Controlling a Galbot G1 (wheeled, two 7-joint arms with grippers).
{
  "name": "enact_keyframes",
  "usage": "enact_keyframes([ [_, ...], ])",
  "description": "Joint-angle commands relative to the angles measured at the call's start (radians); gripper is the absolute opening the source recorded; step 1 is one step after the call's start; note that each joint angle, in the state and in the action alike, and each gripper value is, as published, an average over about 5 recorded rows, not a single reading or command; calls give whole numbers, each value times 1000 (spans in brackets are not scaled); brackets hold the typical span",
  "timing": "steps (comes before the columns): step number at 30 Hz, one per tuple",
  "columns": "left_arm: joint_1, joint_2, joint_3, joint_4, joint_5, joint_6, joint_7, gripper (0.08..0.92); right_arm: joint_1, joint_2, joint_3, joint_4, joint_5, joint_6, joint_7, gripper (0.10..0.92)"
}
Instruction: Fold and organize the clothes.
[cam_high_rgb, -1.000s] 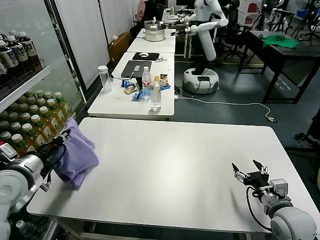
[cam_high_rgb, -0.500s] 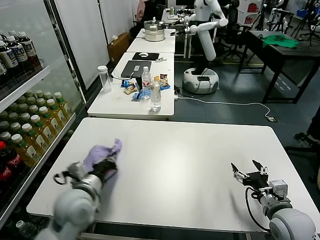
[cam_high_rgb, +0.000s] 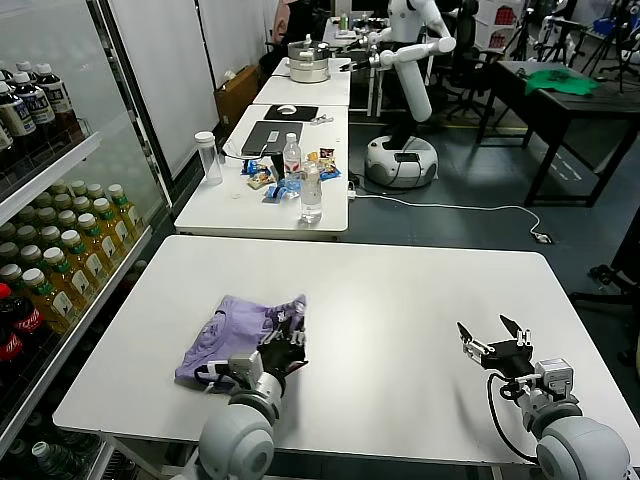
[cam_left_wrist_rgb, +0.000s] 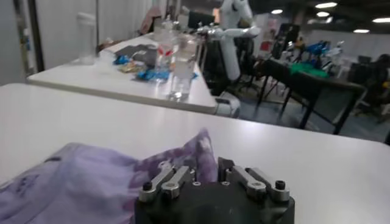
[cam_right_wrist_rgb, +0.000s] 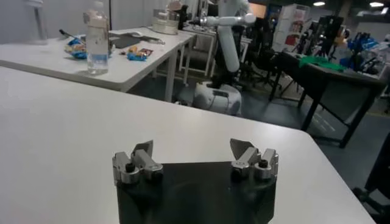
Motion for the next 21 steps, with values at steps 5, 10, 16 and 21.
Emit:
enact_keyframes([
  [5,127,19,-116,-140,143,-133,104,549,44,52,-127,41,8,-7,36,823],
  [10,214,118,-324,-116,172,-195,98,687,157,120,-356,-16,12,-17,99,823],
  [16,291,157,-445,-109,163,-222,95,812,314,238,-583,-169,20,-24,162,823],
  [21,318,140,-476,-110,165,-233,94,822,428,317,-708,-286,38,-34,192,823],
])
